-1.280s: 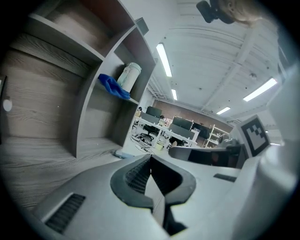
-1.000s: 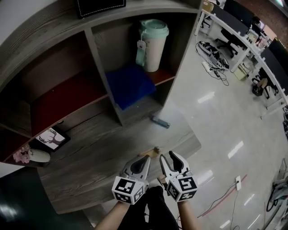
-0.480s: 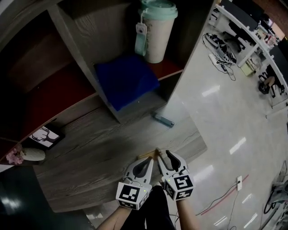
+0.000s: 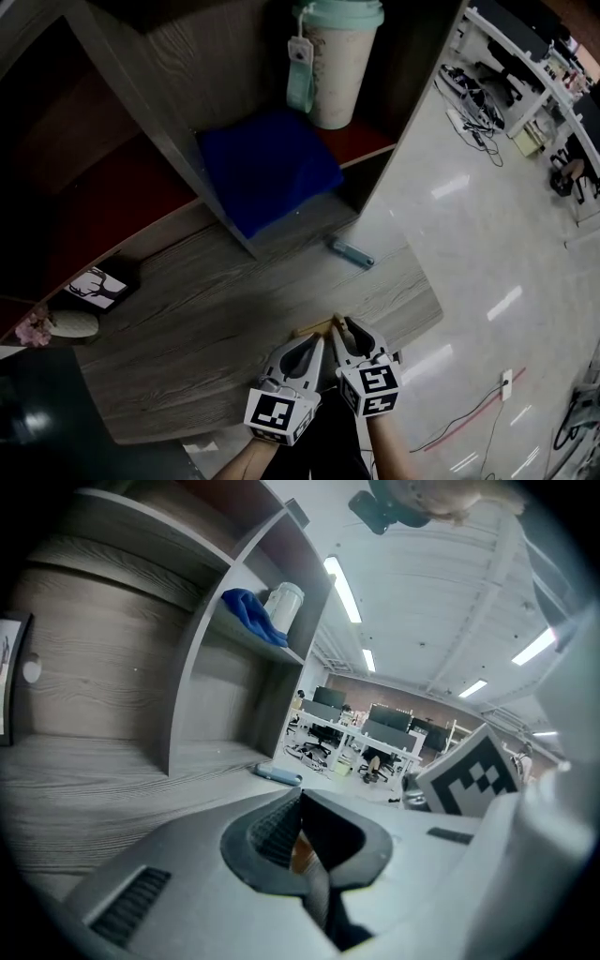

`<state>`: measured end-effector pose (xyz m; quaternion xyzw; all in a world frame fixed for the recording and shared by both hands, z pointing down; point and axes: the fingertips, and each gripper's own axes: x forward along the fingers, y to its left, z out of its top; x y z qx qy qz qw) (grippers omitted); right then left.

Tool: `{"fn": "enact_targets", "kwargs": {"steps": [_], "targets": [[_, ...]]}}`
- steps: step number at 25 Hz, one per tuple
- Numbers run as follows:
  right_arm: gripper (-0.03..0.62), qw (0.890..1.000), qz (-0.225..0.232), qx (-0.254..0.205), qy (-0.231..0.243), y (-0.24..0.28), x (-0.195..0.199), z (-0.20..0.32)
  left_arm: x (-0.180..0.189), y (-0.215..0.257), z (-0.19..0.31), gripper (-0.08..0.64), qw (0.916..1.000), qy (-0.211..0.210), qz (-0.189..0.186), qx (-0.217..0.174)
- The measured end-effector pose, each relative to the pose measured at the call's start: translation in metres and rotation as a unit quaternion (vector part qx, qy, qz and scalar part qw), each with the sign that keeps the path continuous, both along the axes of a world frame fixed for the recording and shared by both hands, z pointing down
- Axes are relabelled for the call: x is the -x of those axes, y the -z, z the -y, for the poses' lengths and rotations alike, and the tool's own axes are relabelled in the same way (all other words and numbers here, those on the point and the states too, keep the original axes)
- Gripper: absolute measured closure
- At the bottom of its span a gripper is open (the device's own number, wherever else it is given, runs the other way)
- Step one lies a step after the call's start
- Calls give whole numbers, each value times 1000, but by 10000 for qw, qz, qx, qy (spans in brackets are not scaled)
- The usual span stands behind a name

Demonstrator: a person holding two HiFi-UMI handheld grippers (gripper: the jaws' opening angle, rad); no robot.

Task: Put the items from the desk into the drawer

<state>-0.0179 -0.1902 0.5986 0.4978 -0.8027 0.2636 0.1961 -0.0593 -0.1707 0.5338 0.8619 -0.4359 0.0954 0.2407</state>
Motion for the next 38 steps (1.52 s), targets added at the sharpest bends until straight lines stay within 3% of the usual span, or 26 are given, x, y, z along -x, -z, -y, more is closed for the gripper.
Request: {"fn": "enact_targets", "kwargs": {"steps": [1, 24, 38], "targets": [[512, 10000, -28, 37, -42, -2, 0, 0, 1, -1, 0, 549, 10000, 3, 2, 15], [520, 9978, -18, -131, -653, 13, -11, -14, -3, 10, -19, 549, 9996, -272, -106, -20], [520, 9909, -50, -292, -1310, 41, -67, -40, -43, 27, -37, 549, 9966, -814, -89, -113]]}}
